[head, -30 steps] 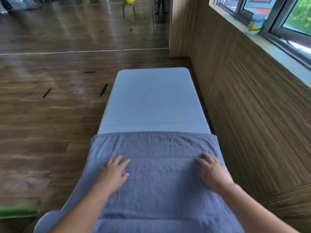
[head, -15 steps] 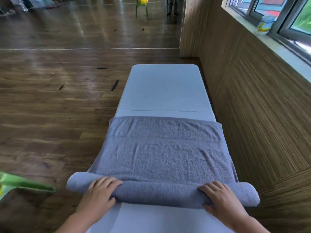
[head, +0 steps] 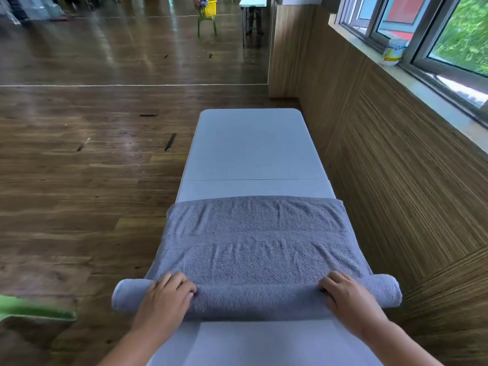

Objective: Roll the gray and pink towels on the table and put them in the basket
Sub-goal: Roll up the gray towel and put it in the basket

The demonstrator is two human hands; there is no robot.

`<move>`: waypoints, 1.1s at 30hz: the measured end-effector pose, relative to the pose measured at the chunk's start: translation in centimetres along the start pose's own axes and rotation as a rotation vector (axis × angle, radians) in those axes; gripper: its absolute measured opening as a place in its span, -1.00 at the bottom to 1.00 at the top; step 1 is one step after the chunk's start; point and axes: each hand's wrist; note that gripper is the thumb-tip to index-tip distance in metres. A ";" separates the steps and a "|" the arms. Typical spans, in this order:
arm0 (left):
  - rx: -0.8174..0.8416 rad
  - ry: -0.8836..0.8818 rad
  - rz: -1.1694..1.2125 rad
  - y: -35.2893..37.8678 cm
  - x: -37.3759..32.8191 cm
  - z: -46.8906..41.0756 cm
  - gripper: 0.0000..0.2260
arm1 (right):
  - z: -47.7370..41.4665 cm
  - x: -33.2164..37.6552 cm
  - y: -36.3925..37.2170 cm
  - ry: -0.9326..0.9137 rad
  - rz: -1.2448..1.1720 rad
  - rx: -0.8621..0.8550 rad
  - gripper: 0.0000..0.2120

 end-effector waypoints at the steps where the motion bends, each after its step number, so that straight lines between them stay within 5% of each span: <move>1: 0.024 0.003 0.007 0.1 0.4 0.2 -0.85 | 0.4 0.0 0.1 -0.028 0.001 0.017 -0.88; 5: 0.167 -0.009 -0.052 0.0 1.1 0.6 -0.59 | 1.3 -0.6 -0.1 -0.050 0.097 0.126 -0.57; 10: 0.110 0.004 -0.038 0.0 0.4 0.0 -0.80 | 0.1 -1.2 -0.6 -0.064 0.124 0.142 -0.85; 16: 0.027 -0.051 -0.033 0.1 0.4 -2.0 -0.91 | -1.6 -1.5 -1.0 0.018 -0.010 0.180 -0.65; 18: 0.005 -0.124 0.014 0.2 0.3 -2.6 -0.99 | -1.9 -1.5 -0.8 0.075 -0.051 0.077 -0.77; 21: 0.013 -0.109 0.116 0.7 0.4 -2.5 -0.98 | -1.5 -1.6 -0.7 -0.040 0.007 0.068 -0.85; 26: 0.154 -0.033 -0.024 -0.1 0.5 -1.9 -0.55 | -1.3 -1.9 -0.2 -0.074 0.092 0.143 -0.77; 33: 0.100 0.005 -0.051 -0.2 0.6 -2.7 -0.82 | -2.6 -2.4 -0.6 -0.082 0.079 0.249 -0.80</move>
Point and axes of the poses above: each hand's wrist, its own z-axis away from the middle knuckle, its own y-axis out of the palm, x = y × z, and after that the axes turned 12 degrees about -y, right-handed
